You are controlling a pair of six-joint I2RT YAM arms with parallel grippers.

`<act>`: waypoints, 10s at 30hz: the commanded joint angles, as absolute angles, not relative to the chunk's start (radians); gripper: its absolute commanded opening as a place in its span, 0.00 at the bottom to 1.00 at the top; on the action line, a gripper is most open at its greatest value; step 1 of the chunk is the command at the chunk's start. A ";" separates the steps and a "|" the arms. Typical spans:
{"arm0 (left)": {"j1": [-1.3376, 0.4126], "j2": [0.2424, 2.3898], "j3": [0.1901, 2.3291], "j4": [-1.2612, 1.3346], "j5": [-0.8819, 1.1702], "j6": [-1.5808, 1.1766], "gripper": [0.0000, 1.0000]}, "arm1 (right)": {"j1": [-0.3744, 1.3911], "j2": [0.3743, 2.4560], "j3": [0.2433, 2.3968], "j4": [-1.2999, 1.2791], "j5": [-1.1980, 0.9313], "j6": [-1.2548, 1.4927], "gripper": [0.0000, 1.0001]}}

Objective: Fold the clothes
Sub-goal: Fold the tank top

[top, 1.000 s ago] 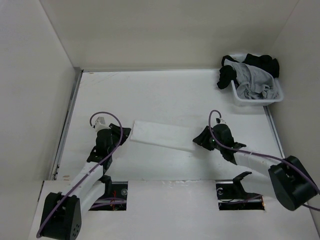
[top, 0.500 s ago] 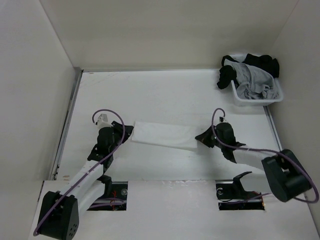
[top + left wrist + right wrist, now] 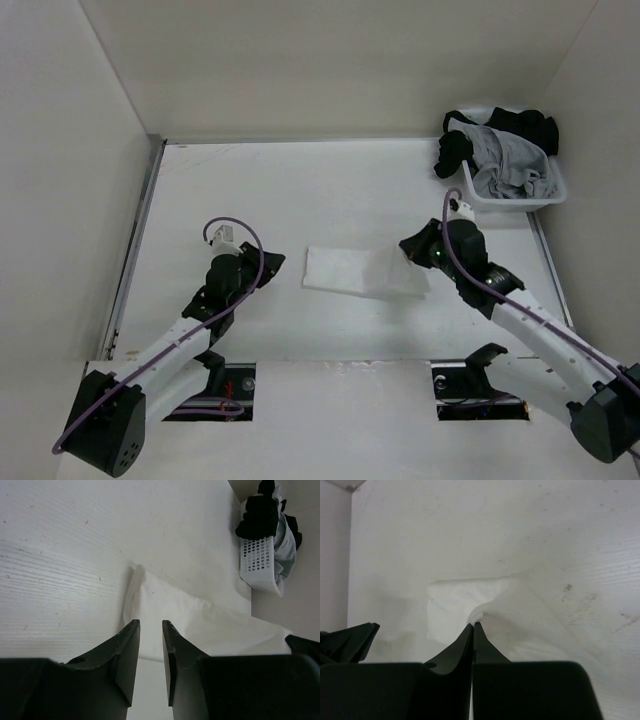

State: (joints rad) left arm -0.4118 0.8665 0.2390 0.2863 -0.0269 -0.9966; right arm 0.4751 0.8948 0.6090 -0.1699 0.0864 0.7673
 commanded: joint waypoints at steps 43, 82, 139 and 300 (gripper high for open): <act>-0.739 1.233 0.419 0.134 -0.221 -0.914 0.37 | 0.301 0.917 0.503 -0.080 0.052 0.753 0.00; -0.545 1.229 0.324 0.322 -0.150 -0.980 0.04 | 0.419 0.856 0.249 -0.025 0.049 0.963 0.41; -0.403 0.473 0.733 -0.201 0.032 -0.936 0.01 | 0.858 0.471 0.971 -0.526 0.330 0.799 0.00; -0.019 1.359 0.296 0.718 0.347 -1.140 0.06 | 0.485 1.229 0.393 0.279 -0.146 0.888 0.00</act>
